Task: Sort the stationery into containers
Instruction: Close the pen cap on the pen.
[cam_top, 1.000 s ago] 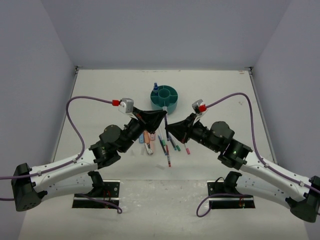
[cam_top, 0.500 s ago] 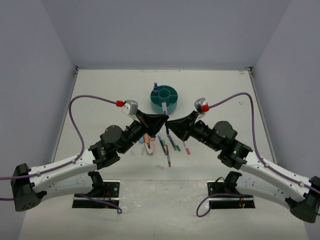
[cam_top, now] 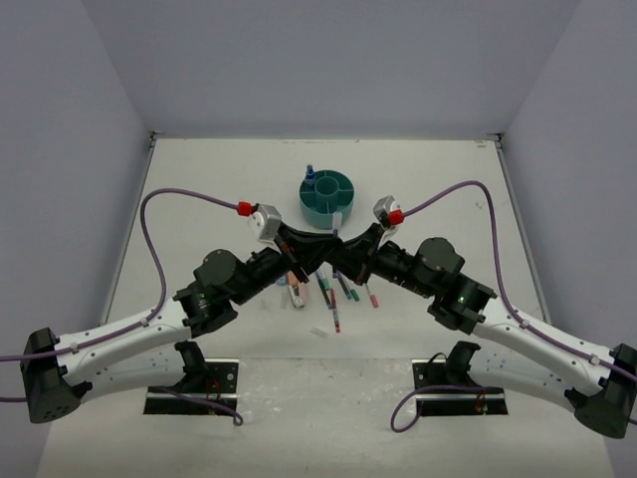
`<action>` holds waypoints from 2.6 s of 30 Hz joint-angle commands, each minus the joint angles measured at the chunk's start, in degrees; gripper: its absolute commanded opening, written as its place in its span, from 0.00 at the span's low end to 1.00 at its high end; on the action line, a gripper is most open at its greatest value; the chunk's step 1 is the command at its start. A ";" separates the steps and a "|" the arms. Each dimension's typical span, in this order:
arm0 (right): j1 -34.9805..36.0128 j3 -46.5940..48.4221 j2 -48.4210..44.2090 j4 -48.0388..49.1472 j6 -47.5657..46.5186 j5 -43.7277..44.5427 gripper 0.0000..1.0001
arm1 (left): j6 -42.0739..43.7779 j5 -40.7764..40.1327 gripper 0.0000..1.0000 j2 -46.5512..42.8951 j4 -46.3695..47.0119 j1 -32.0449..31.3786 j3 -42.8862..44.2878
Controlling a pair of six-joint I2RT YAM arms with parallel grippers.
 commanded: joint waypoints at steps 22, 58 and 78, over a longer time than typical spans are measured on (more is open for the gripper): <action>-0.13 2.65 -0.35 -1.64 -5.00 -6.77 0.00 | 7.53 -3.03 0.30 0.10 -10.96 -0.34 12.79; -0.18 2.96 -2.76 10.82 -5.00 -7.27 0.00 | -4.35 -5.59 0.00 -0.94 -2.43 -0.34 1.51; -0.14 20.22 0.34 0.48 -10.74 -2.53 0.00 | -1.71 -1.18 0.00 3.47 -5.31 -0.34 -1.60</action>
